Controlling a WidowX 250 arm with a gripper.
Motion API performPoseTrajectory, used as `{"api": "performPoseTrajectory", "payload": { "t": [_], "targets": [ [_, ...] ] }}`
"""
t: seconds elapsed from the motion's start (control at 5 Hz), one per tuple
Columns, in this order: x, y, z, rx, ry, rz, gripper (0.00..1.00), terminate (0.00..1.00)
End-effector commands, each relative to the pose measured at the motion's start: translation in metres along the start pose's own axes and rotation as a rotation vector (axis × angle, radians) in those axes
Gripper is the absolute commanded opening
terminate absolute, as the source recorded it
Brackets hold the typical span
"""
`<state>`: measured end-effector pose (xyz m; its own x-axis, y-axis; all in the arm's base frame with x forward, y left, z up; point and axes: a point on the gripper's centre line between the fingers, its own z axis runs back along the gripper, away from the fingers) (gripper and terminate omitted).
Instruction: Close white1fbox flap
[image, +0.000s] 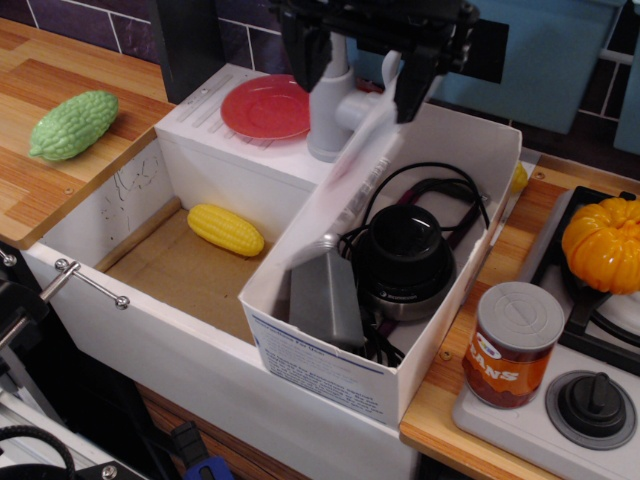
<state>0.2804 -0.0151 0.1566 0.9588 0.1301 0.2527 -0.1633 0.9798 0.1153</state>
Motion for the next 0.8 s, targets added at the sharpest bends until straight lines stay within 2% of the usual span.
{"api": "performPoseTrajectory", "payload": {
  "t": [0.0,0.2,0.4,0.6],
  "targets": [
    [0.017,-0.035,-0.03,-0.005,-0.072,0.054,1.0,0.0],
    [0.025,-0.038,-0.049,-0.072,-0.066,0.05,1.0,0.0],
    [0.021,-0.051,-0.061,-0.089,-0.045,0.07,1.0,0.0],
    [0.018,-0.049,-0.074,-0.072,-0.051,0.044,1.0,1.0]
  ]
}}
